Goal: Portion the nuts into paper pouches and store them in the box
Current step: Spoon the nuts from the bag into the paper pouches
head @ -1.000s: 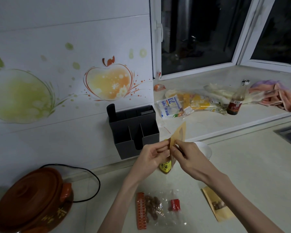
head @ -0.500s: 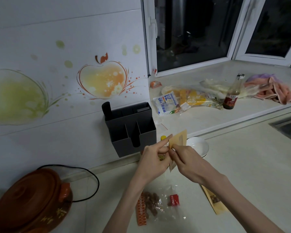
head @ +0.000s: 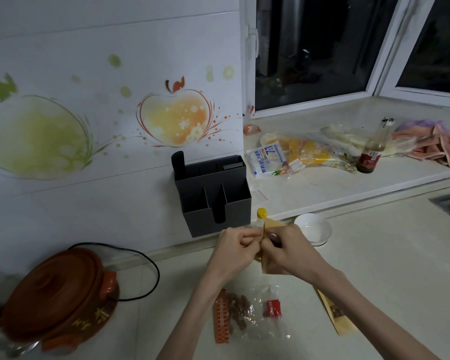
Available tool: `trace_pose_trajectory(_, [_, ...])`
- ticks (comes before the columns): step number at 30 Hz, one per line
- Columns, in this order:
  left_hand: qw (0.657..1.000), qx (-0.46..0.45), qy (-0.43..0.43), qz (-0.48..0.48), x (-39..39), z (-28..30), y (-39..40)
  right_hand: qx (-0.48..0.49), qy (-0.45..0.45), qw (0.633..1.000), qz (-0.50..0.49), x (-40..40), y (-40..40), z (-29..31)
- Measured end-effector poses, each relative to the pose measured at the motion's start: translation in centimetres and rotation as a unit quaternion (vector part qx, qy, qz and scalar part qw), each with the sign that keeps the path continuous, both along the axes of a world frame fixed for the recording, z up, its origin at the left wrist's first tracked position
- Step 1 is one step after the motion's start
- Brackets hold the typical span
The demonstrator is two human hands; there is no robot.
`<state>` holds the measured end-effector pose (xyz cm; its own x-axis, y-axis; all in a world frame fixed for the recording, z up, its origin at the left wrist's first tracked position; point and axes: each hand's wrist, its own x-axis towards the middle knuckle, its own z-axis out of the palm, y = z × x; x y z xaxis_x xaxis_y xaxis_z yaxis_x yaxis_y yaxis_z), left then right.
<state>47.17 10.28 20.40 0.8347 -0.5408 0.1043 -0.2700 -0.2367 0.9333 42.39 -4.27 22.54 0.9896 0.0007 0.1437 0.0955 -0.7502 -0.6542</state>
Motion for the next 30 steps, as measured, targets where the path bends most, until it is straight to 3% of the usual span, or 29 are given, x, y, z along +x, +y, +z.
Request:
trace_pose_trajectory(4, [0.998, -0.004, 0.052, -0.019, -0.6, -0.5, 0.6, 0.017, 0.017, 1.0, 0.011, -0.1, 0.3, -0.5])
trace_pose_trajectory(13, [0.996, 0.042, 0.019, -0.075, -0.5, 0.0, 1.3, 0.102, 0.016, 0.994, 0.035, 0.0, 0.2, -1.9])
trace_pose_trajectory(18, [0.995, 0.035, 0.049, -0.074, -0.2, 0.3, 1.6, 0.146, 0.016, 0.988, 0.054, 0.3, 0.4, -1.2])
trace_pose_trajectory(25, [0.989, -0.064, 0.097, -0.094, -0.5, 0.7, 2.7, 0.122, -0.024, 0.988, 0.089, 0.6, 1.4, 0.1])
trace_pose_trajectory(30, [0.994, -0.024, 0.052, -0.09, -0.7, 0.5, 3.3, 0.137, -0.033, 0.984, 0.106, 0.5, 1.7, -0.6])
